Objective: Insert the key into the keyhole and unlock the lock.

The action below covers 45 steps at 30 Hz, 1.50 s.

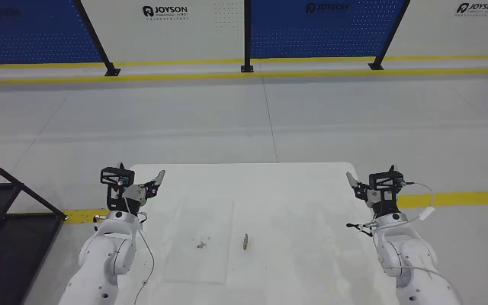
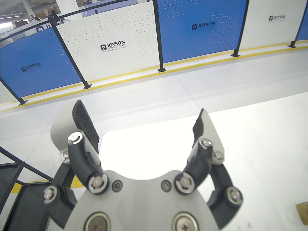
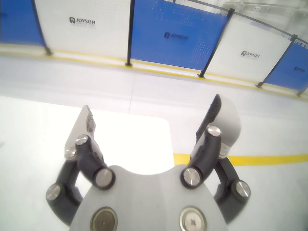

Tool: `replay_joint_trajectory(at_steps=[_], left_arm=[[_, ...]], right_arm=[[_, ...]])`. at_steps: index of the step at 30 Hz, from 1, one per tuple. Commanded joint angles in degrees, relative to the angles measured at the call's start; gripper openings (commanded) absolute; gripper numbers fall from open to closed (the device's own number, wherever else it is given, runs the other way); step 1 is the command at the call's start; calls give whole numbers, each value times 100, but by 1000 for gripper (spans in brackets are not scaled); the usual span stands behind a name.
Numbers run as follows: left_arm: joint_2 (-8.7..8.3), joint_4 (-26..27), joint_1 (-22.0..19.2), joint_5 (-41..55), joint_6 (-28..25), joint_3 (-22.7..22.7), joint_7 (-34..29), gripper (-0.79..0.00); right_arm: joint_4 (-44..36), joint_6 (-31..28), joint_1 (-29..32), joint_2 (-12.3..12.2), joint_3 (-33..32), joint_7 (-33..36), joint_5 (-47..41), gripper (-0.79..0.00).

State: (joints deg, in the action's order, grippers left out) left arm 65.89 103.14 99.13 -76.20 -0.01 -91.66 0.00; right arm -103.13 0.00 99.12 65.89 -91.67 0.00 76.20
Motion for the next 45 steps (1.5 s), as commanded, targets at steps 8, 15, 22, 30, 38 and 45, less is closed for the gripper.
replay_joint_trajectory(at_steps=[8,15,22,30,38,45], left_arm=[[-70,1103,1303,-268,-1263,-95,-252,0],[-98,1789,2084,-249,-1813,197,-2006,0],[-28,1552,1734,-591,-1233,1099,-3209,0],[66,764,1013,-1656,-585,2000,-3727,-89],[139,379,678,-2282,-194,2451,-3855,-219],[168,253,601,-2234,-114,2501,-3844,-425]], right_arm=[[0,0,0,0,0,0,0,0],[0,0,0,0,0,0,0,0],[0,0,0,0,0,0,0,0],[0,0,0,0,0,0,0,0],[0,0,0,0,0,0,0,0],[0,0,0,0,0,0,0,0]])
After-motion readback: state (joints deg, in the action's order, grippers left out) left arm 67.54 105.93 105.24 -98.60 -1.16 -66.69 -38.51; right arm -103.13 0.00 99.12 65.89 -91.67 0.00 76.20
